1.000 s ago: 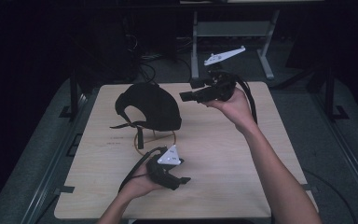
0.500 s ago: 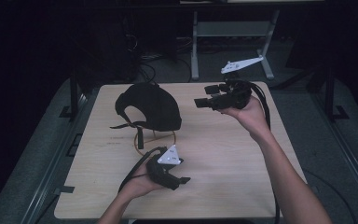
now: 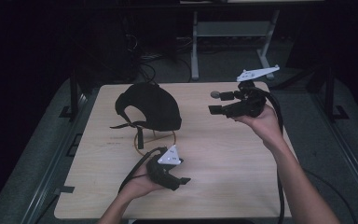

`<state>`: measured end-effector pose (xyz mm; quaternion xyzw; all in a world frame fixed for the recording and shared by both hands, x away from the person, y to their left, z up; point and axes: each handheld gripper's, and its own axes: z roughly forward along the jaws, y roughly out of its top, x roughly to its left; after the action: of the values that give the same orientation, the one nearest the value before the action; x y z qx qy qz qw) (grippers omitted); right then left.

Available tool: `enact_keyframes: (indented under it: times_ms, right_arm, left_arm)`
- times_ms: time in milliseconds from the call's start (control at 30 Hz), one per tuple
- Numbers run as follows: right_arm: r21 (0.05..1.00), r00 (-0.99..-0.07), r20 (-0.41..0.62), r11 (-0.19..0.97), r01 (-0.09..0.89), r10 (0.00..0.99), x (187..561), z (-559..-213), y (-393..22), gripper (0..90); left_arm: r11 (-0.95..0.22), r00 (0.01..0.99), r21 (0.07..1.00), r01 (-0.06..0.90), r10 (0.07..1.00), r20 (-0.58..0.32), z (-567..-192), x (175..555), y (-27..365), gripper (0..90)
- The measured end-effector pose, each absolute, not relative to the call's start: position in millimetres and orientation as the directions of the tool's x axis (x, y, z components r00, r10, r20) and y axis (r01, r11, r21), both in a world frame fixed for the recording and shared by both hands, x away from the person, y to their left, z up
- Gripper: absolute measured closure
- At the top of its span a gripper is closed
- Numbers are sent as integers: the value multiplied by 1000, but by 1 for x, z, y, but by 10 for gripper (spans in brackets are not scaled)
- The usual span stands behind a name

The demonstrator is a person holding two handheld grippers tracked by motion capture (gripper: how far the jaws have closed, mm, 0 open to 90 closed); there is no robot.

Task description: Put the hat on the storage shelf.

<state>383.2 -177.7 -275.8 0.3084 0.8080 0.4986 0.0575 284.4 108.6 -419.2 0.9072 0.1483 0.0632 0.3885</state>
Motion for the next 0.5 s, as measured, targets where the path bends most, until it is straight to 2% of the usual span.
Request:
enact_keyframes:
  times_ms: [500]
  right_arm:
    - [834, -783, 221, 304, 461, 581, 368, -293, -202, 171]
  left_arm:
    - [-655, 946, 722, 224, 323, -1, -419, 284, 109, 291]
